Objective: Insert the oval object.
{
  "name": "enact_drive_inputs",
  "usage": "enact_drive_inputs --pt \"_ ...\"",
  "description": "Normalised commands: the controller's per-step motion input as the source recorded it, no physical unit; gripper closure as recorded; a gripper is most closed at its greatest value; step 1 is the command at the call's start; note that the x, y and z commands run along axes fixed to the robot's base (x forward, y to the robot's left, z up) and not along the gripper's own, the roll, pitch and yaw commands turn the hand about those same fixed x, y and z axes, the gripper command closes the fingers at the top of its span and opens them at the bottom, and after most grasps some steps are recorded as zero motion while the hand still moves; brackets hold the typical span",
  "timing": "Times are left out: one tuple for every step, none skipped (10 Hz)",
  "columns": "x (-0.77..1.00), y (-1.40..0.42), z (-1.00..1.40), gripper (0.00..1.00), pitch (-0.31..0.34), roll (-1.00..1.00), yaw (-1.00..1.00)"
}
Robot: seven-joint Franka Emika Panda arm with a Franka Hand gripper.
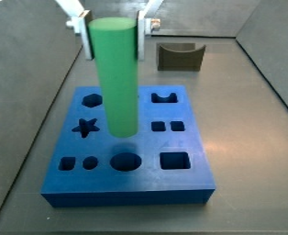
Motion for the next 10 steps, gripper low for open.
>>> enact_drive_inputs --pt "0.09 -0.74 -0.14 1.00 0.026 0.17 -0.33" --pt "0.21 -0.71 -0.25 1.00 0.033 0.05 -0.37" --pt "0.10 -0.45 -0.11 1.00 0.000 0.00 -0.18" --pt "0.00 -0.39 -0.15 1.00 0.000 -0.02 -0.06" --pt "0.00 -0.22 -0.18 1.00 0.000 -0.08 0.00" --pt "0.00 0.00 -0.25 1.00 0.000 -0.03 0.00" --pt "0.00 0.09 -0.21 1.00 0.026 0.03 0.00" --pt "0.03 0.08 -0.28 1.00 0.041 0.01 0.00" --pt "0.13 0.07 -0.27 1.00 0.060 0.00 0.00" --pt "0.28 0.01 -0.30 1.00 0.080 0.00 0.00"
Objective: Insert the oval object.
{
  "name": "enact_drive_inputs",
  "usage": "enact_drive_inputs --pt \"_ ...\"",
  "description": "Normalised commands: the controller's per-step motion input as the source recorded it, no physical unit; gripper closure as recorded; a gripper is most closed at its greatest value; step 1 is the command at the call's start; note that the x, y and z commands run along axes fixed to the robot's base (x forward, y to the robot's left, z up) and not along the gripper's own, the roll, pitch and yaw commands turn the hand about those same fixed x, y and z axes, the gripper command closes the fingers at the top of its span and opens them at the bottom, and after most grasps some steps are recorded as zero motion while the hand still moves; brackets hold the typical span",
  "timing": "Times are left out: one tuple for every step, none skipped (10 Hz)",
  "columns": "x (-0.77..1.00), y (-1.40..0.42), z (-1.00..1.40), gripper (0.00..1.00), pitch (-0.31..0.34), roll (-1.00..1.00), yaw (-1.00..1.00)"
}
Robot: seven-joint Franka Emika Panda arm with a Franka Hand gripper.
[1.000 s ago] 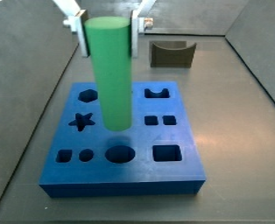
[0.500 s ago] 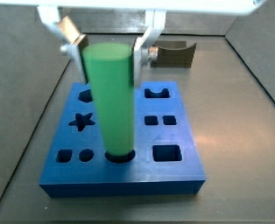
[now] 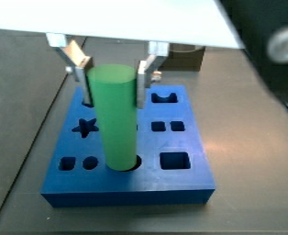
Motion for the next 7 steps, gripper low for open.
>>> enact_drive_inputs --pt "0.46 0.00 -0.32 1.00 0.120 -0.01 -0.08" --pt "0.49 0.00 -0.34 1.00 0.124 -0.01 -0.12" --pt "0.24 0.00 -0.32 1.00 0.067 -0.02 -0.10" --pt "0.03 0.00 -0.45 1.00 0.000 -0.04 -0.03" --pt "0.00 0.00 -0.59 1.00 0.000 -0.01 -0.07" --pt "0.00 0.00 -0.62 1.00 0.000 -0.02 -0.09" --pt "0.02 0.00 -0.57 1.00 0.000 -0.02 -0.10"
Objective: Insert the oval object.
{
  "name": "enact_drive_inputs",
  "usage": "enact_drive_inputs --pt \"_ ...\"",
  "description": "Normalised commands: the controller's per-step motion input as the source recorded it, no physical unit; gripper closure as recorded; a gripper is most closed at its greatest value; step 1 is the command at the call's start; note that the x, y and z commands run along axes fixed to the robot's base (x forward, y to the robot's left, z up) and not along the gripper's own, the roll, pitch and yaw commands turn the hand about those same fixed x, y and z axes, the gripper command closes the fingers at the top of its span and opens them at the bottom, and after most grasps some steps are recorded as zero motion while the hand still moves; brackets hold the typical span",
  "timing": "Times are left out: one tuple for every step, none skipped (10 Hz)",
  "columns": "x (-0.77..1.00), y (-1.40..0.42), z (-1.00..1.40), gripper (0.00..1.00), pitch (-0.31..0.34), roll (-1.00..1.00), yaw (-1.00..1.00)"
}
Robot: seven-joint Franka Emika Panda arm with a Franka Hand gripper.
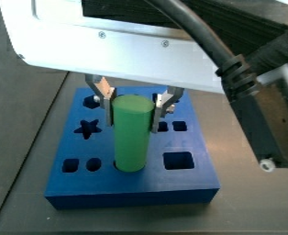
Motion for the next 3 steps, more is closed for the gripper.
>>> enact_drive_inputs --pt "0.09 0.00 -0.41 1.00 0.000 -0.05 -0.09" --pt "0.01 0.00 -0.12 1.00 -0.009 -0.08 0.00" --pt "0.01 0.00 -0.03 1.00 0.000 -0.02 0.00"
